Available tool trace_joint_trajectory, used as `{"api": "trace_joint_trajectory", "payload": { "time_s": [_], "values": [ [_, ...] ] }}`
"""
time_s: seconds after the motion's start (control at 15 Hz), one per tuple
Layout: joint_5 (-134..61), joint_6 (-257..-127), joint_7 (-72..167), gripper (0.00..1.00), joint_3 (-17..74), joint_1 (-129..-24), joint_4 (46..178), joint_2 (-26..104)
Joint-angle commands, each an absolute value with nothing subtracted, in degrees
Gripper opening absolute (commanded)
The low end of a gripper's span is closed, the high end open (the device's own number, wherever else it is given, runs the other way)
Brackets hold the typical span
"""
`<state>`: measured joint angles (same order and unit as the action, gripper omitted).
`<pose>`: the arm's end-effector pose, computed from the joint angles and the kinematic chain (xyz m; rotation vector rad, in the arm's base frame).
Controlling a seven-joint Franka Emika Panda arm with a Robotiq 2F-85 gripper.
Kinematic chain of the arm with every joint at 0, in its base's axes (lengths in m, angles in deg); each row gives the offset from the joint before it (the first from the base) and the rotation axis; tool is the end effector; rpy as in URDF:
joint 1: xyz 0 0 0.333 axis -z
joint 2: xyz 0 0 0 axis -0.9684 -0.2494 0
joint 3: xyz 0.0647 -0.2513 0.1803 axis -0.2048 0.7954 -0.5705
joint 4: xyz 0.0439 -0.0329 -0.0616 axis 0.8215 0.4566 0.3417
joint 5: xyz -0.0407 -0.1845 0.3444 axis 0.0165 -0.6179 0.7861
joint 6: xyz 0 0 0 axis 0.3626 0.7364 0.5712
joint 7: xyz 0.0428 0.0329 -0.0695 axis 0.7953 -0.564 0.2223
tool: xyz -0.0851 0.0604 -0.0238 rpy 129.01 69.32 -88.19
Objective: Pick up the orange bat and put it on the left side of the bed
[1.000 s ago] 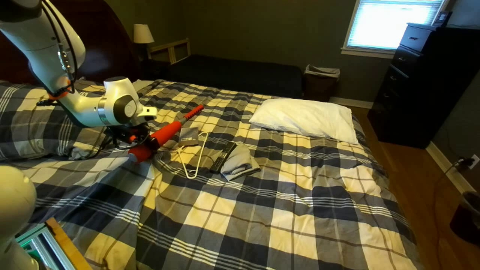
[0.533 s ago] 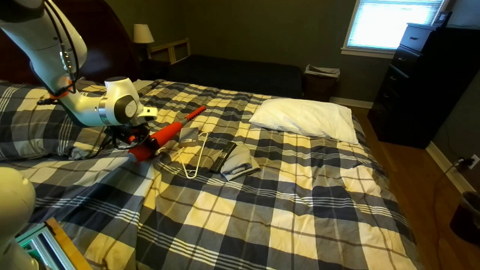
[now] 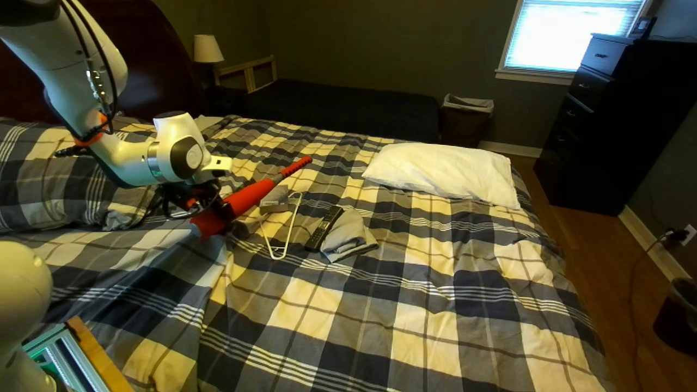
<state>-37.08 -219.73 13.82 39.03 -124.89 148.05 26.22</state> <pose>0.4496 0.3107 0.1541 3.0753 0.0395 0.2402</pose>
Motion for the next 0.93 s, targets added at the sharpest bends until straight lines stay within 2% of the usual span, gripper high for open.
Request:
{"api": "trace_joint_trajectory", "payload": {
  "time_s": [0.0, 0.07, 0.13, 0.27, 0.4, 0.53, 0.87],
  "values": [
    [-41.0, -218.5, 10.0, 0.38, 41.9, -124.5, 151.4, 29.8],
    [-41.6, -219.1, 9.1, 0.85, 41.9, -124.7, 151.6, 29.9],
    [-42.1, -219.3, 8.7, 0.37, 41.9, -124.7, 151.6, 30.0],
    [-43.6, -219.7, 7.7, 0.39, 42.7, -124.5, 151.9, 30.4],
    [-45.0, -219.7, 7.4, 0.34, 43.8, -123.8, 152.2, 30.8],
    [-46.6, -221.4, 5.4, 0.34, 45.6, -124.0, 152.8, 31.7],
    [-55.3, -227.5, -10.0, 0.34, 60.6, -131.2, 156.2, 34.9]
  ]
}}
